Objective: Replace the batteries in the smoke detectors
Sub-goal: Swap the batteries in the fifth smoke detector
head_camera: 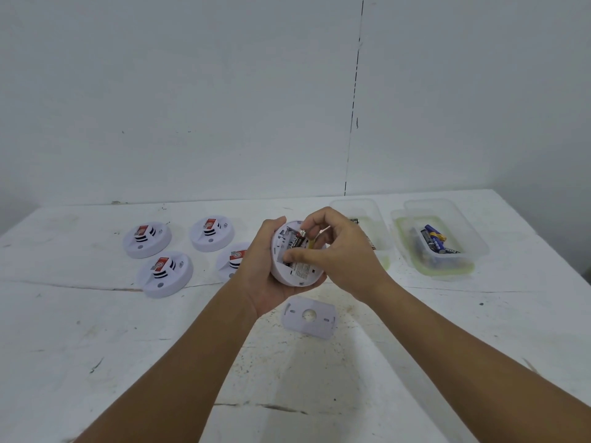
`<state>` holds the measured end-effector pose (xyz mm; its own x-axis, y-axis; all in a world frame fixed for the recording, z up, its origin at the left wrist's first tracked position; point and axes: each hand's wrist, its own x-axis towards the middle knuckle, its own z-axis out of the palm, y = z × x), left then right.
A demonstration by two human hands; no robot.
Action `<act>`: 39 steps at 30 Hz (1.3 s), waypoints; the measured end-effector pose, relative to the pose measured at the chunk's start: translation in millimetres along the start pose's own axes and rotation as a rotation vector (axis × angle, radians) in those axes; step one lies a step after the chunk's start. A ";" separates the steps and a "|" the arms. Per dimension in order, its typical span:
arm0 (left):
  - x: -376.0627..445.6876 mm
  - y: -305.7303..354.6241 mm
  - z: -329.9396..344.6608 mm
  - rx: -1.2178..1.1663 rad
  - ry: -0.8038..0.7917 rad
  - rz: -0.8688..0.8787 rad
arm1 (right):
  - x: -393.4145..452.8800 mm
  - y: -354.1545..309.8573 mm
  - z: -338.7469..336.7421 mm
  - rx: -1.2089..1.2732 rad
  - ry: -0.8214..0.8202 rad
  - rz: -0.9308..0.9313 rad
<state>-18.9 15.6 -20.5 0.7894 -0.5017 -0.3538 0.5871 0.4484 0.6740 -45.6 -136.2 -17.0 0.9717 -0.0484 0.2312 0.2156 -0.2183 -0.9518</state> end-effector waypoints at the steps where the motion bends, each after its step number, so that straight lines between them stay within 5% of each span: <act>1: -0.3 -0.2 0.2 0.009 0.001 -0.011 | 0.4 -0.8 -0.1 -0.015 0.002 0.004; 15: -2.7 0.4 0.9 0.029 0.025 -0.013 | -2.2 2.6 4.4 -0.031 0.013 -0.042; 29: 6.1 0.7 -1.2 0.006 0.029 0.009 | 3.4 12.3 2.7 0.204 -0.035 0.070; 39: 13.2 2.8 1.3 0.109 0.073 0.055 | -3.3 16.0 7.5 -0.216 0.083 -0.220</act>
<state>-7.0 9.3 -22.4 0.8334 -0.4212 -0.3579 0.5225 0.3891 0.7587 -44.6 -132.2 -34.4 0.8909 -0.0549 0.4509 0.3855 -0.4337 -0.8144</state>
